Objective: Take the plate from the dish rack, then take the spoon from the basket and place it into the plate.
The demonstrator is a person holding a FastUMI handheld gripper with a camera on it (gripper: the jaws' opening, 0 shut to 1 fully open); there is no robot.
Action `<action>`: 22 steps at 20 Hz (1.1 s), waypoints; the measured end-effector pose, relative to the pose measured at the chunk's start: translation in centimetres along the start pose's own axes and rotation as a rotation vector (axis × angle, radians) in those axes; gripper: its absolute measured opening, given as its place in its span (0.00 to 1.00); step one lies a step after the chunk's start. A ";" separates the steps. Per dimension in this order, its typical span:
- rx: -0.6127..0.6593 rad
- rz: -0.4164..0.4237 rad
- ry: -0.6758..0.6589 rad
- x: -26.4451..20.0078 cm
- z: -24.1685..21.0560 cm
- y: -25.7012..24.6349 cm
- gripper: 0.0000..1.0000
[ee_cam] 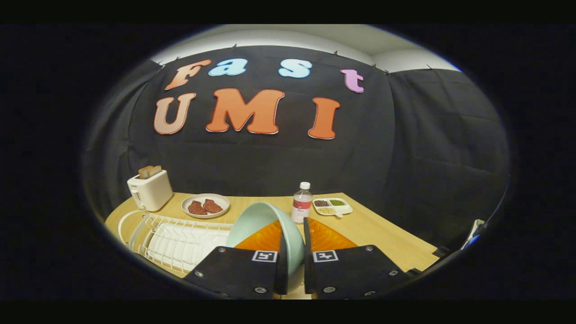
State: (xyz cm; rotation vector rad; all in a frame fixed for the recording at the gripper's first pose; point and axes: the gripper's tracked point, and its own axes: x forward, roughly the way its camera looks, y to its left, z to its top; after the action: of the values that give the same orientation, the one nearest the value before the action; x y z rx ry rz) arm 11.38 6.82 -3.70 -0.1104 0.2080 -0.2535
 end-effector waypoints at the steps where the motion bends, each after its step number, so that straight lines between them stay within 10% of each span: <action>1: 0.022 0.012 0.002 -0.7 0.0 -0.2 0.14; 22: 0.443 0.281 0.191 -13.3 -11.9 -1.6 0.14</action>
State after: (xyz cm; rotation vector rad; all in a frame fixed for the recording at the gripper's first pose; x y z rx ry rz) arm -4.19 7.71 -12.54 0.3815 0.3487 -0.0252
